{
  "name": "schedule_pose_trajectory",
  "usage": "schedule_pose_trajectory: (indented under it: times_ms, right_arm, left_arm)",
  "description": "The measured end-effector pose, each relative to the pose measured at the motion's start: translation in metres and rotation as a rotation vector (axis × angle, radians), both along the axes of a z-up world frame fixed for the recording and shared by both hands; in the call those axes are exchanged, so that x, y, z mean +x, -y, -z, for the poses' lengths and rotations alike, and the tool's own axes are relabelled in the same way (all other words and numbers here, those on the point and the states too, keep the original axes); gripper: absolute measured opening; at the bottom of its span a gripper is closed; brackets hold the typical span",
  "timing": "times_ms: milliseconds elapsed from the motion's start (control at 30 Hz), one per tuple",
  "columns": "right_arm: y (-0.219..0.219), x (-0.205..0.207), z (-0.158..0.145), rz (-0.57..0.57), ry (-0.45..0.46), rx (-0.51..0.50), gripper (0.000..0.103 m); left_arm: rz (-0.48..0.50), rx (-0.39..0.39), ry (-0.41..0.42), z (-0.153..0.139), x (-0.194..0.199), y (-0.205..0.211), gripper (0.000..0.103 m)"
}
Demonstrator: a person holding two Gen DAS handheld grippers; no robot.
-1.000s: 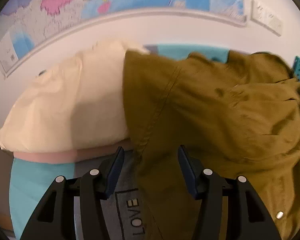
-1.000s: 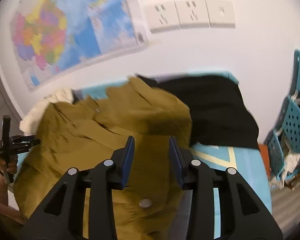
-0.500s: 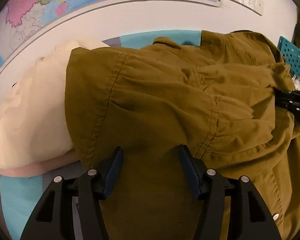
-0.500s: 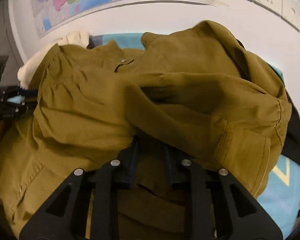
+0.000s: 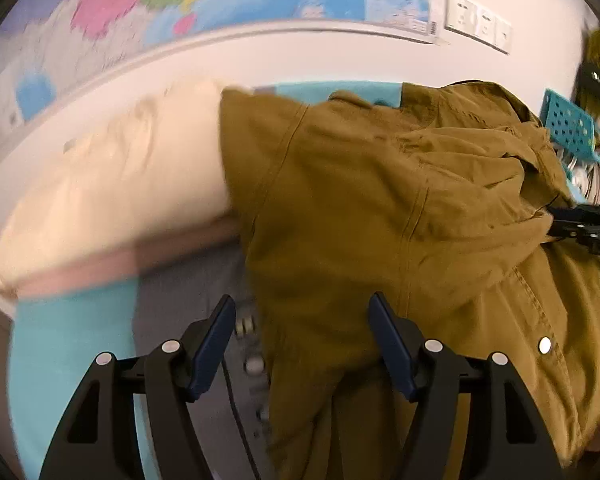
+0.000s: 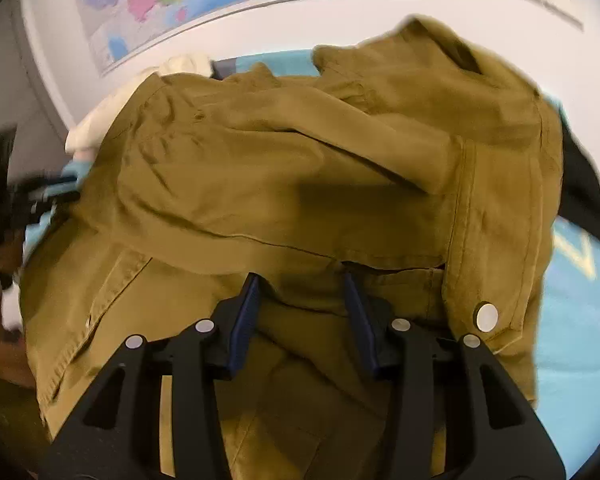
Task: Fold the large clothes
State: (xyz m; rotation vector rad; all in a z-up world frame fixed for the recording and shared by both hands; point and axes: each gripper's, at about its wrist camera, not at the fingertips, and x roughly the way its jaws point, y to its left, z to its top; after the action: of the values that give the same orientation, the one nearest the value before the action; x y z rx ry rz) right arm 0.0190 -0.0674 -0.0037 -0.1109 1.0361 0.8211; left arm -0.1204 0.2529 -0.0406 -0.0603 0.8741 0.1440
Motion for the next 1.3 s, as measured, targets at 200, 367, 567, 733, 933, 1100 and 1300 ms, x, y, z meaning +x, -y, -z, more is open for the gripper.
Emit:
schedule_pose_trajectory:
  times_ms: [200, 367, 567, 733, 933, 1100, 1300]
  right_arm:
    - [0.022, -0.024, -0.036, 0.008, 0.007, 0.126, 0.057]
    - [0.076, -0.071, -0.058, 0.028, -0.043, 0.293, 0.065]
    - [0.153, -0.126, -0.044, 0.156, -0.154, 0.425, 0.074]
    - [0.198, -0.159, -0.023, 0.241, -0.212, 0.46, 0.083]
    - [0.22, -0.169, 0.024, 0.325, -0.303, 0.462, 0.089]
    - [0.206, -0.169, 0.064, 0.296, -0.383, 0.567, 0.091]
    - [0.171, -0.176, 0.064, 0.131, -0.409, 0.66, 0.036]
  left_arm:
    - [-0.039, -0.089, 0.037, -0.002, -0.05, -0.022, 0.074]
    - [-0.027, -0.122, 0.044, 0.003, -0.092, -0.029, 0.077]
    - [-0.003, -0.263, -0.006, 0.026, -0.129, -0.033, 0.079]
    - [0.068, -0.32, 0.017, 0.026, -0.155, -0.023, 0.084]
    - [0.192, -0.421, -0.009, 0.028, -0.162, -0.002, 0.085]
    - [0.209, -0.466, -0.006, 0.03, -0.16, 0.008, 0.083]
    - [0.11, -0.457, -0.034, 0.031, -0.157, -0.001, 0.021]
